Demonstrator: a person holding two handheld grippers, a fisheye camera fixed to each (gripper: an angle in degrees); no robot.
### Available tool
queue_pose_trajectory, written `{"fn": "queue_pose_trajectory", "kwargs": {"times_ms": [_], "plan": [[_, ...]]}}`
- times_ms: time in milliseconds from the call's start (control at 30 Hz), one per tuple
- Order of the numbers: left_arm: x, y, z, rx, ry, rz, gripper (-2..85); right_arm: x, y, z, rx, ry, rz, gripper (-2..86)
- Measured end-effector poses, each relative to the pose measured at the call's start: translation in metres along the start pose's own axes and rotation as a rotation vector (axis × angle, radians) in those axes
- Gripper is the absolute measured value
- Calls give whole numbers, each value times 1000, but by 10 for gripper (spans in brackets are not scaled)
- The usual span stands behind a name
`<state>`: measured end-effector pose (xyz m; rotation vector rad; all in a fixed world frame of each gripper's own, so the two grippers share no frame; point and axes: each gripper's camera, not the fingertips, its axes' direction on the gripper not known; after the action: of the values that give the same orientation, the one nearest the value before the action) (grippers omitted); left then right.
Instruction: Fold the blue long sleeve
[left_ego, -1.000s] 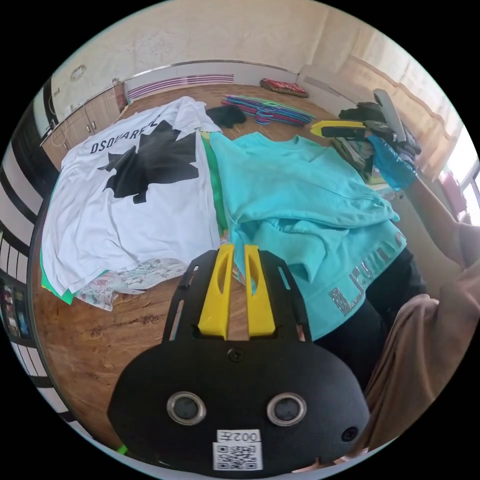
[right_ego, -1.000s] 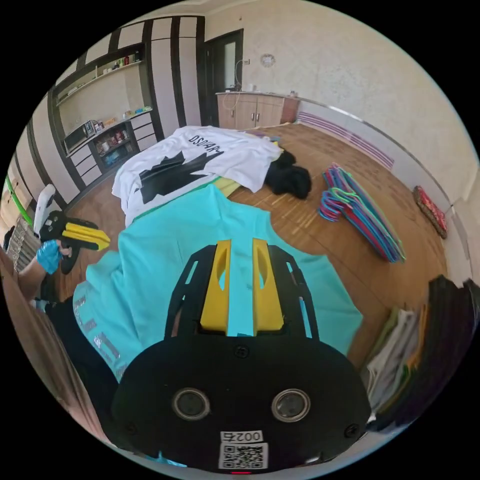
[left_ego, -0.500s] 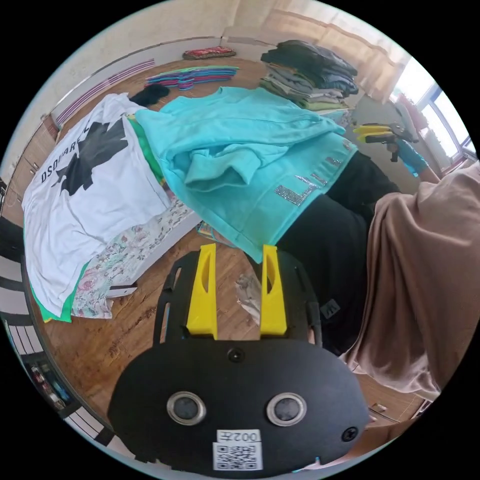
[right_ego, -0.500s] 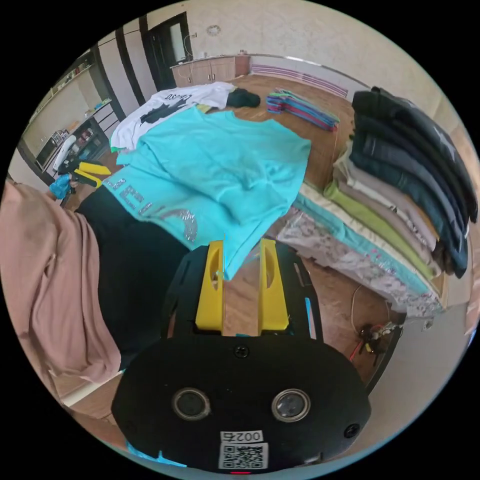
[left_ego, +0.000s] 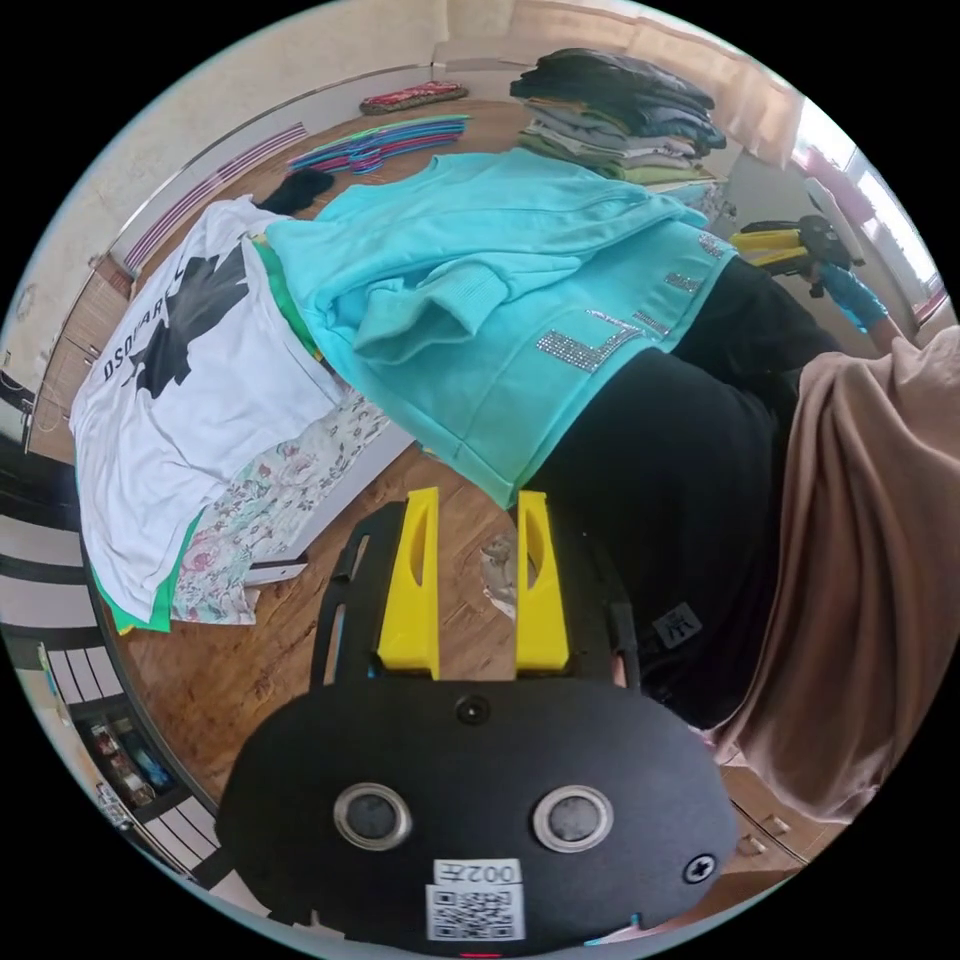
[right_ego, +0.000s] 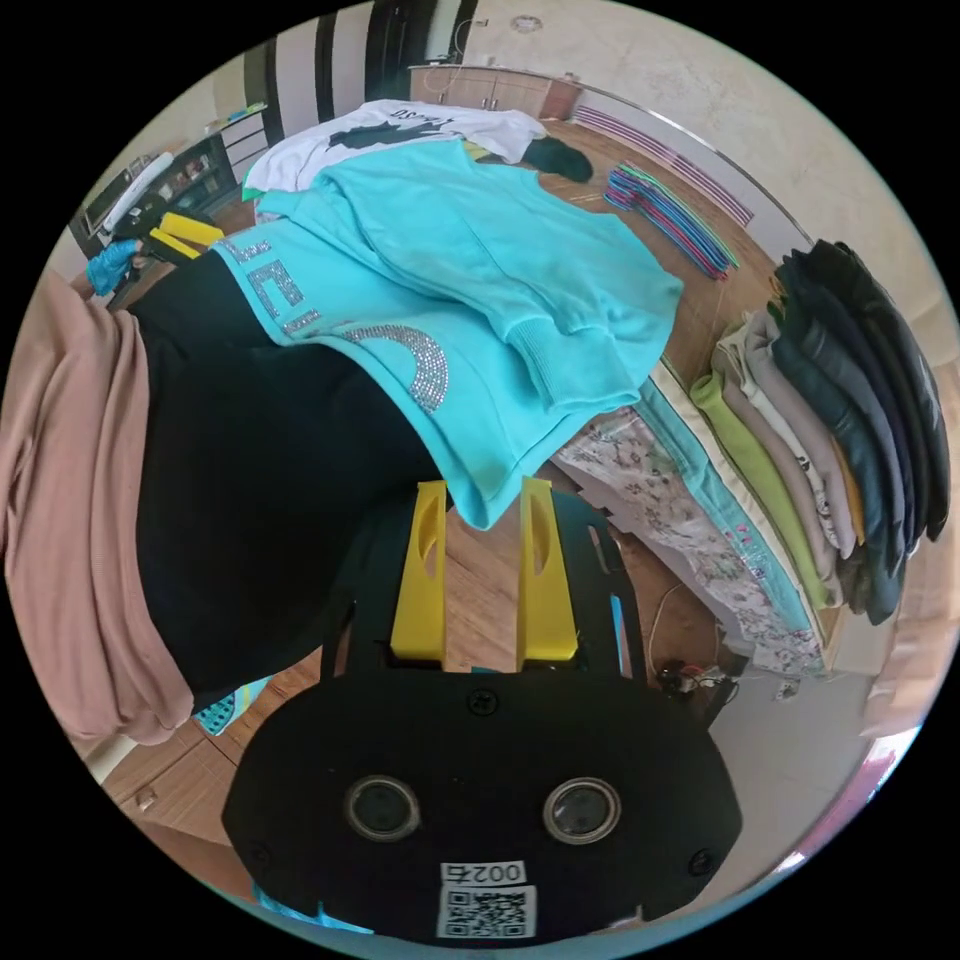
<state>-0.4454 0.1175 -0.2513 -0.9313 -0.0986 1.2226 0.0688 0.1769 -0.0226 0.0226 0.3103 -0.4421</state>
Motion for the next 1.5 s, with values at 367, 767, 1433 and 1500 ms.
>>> {"fn": "queue_pose_trajectory", "kwargs": {"times_ms": [367,767,1433,1500], "plan": [[36,19,-9,45,-185,-123,-3,-19,66,-52,75,127,97,34],[34,55,-65,150,-25,-99,21,-21,126,-148,234,243,253,10],[66,46,-93,88,-4,117,49,-24,189,-218,250,216,286,12],[67,43,-93,76,6,125,54,-23,192,-222,253,211,293,12]]}}
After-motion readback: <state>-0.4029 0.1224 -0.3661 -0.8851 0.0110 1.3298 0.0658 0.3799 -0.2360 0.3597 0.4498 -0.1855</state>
